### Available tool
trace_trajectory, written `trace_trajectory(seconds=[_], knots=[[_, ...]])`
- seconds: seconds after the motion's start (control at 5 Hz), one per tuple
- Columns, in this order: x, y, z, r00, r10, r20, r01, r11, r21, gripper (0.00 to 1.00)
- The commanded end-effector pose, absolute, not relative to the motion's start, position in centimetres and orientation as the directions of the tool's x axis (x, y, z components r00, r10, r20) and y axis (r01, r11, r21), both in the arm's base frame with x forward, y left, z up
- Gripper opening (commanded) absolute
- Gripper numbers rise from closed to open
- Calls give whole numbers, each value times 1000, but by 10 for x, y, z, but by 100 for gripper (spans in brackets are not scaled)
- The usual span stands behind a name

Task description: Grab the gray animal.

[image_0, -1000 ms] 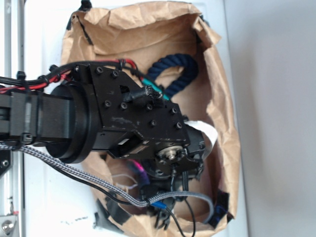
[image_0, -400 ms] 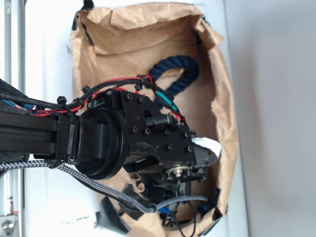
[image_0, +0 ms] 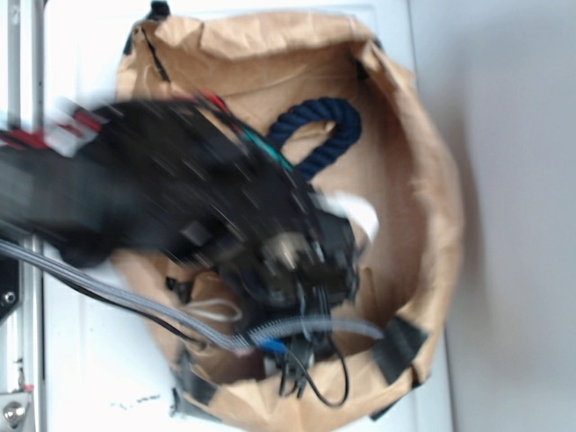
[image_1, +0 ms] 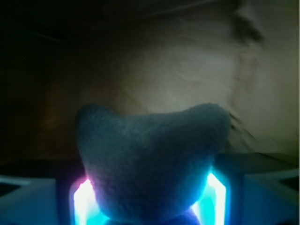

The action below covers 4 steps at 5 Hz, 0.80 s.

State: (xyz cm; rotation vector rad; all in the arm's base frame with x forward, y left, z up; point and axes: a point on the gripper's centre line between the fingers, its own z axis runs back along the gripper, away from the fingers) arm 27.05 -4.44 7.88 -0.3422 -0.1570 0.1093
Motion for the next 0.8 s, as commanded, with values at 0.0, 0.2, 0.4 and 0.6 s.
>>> trace_trajectory(seconds=[0.0,0.2,0.4,0.6], knots=[[263,-8,170,960,175,218,-72,909,-411,0],[261,-10,183,942,208,265,-134,953,-272,0],[261,-18,190,902,317,292,-300,948,-103,0],[271,-20,198,908,315,276,-306,949,-76,0]])
